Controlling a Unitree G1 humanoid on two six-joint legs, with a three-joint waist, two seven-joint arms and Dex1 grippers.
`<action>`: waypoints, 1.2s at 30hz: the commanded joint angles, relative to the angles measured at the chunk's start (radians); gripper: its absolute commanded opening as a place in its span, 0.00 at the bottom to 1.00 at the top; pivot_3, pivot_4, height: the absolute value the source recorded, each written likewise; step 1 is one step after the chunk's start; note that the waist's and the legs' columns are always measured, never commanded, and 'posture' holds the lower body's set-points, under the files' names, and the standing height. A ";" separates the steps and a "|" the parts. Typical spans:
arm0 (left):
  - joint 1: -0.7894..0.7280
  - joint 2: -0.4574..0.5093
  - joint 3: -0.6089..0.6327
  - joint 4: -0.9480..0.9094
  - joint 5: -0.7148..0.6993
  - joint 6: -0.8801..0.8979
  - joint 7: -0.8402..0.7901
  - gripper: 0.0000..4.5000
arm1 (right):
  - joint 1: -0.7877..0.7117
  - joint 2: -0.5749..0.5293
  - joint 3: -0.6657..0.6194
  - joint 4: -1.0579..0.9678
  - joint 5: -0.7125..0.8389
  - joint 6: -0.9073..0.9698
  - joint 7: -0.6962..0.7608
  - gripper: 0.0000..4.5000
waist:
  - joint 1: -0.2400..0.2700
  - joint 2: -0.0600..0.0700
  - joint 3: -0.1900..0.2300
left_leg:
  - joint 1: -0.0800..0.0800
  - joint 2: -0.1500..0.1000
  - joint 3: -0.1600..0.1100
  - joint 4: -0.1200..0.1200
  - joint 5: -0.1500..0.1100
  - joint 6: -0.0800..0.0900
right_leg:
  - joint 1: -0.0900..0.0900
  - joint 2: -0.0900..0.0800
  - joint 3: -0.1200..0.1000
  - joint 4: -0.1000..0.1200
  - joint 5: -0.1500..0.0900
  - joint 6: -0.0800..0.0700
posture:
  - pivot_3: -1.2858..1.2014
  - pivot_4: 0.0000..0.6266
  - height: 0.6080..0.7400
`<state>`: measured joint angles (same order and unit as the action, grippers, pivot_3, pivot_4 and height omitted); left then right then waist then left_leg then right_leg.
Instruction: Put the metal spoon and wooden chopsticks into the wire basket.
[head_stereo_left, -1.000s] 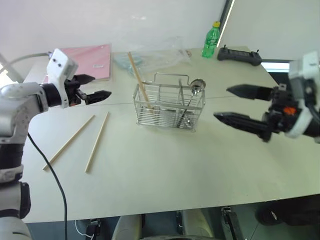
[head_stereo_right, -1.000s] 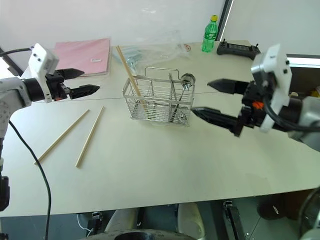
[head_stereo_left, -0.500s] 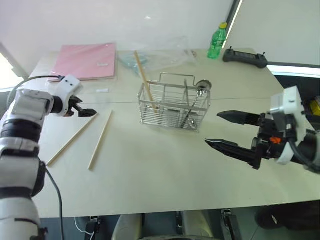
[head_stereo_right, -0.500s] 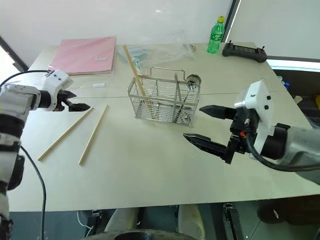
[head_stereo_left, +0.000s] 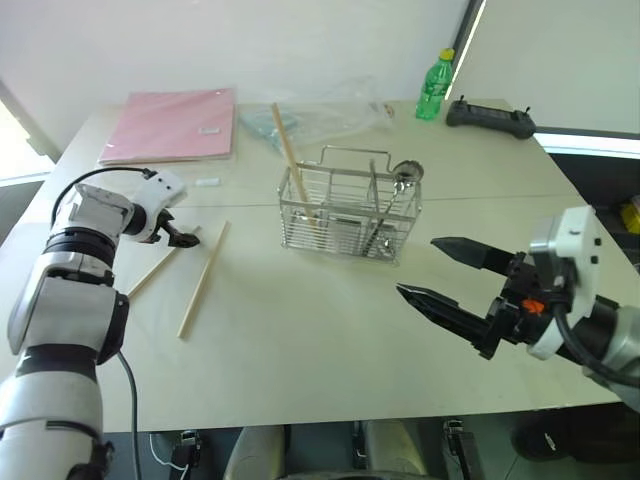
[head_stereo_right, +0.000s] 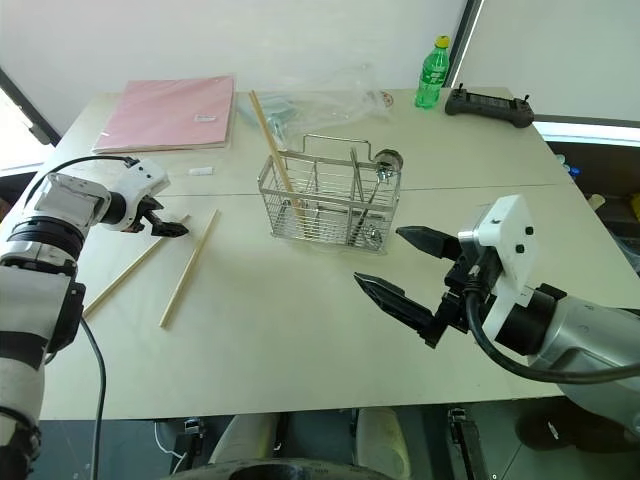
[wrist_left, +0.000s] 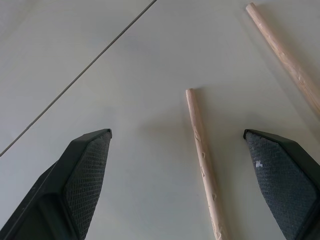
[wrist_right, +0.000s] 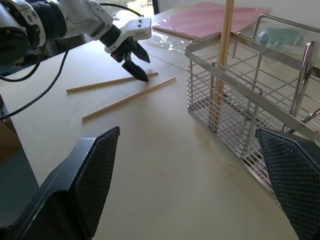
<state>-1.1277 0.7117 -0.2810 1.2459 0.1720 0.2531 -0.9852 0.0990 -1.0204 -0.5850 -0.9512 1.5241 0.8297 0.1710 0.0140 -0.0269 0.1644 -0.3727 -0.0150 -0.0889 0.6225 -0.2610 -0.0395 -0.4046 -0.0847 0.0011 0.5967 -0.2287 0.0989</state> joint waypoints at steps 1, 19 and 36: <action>0.002 -0.014 0.010 0.024 0.025 0.004 -0.002 0.94 | 0.014 -0.028 -0.036 -0.027 0.022 -0.044 -0.007 1.00 | 0.000 0.000 0.000 | 0.000 0.000 0.000 0.000 0.000 0.000 | 0.000 0.000 0.000 0.000 0.000 0.001 | 0.52 0.24 0.91; 0.022 -0.015 0.094 0.022 0.018 0.039 0.037 0.01 | 0.019 -0.106 -0.032 0.033 0.026 -0.064 0.050 1.00 | -0.001 0.000 0.000 | -0.001 0.006 0.001 0.004 0.000 0.000 | 0.001 0.000 -0.003 0.000 0.001 -0.002 | 0.52 0.24 0.91; -0.300 -0.030 0.696 -0.325 -0.577 0.228 0.148 0.01 | 0.030 -0.088 -0.010 0.064 -0.022 -0.059 0.101 1.00 | -0.004 -0.008 0.006 | -0.002 0.003 0.004 0.003 -0.001 0.000 | 0.000 -0.002 -0.004 -0.001 0.004 0.005 | 0.52 0.24 0.91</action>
<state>-1.3971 0.6865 0.3838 1.0093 -0.3423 0.4478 -0.8333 0.1318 -1.1154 -0.5848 -0.8887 1.5047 0.7880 0.2642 0.0100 -0.0353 0.1699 -0.3745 -0.0120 -0.0849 0.6258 -0.2619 -0.0390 -0.4043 -0.0865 -0.0028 0.5960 -0.2249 0.1034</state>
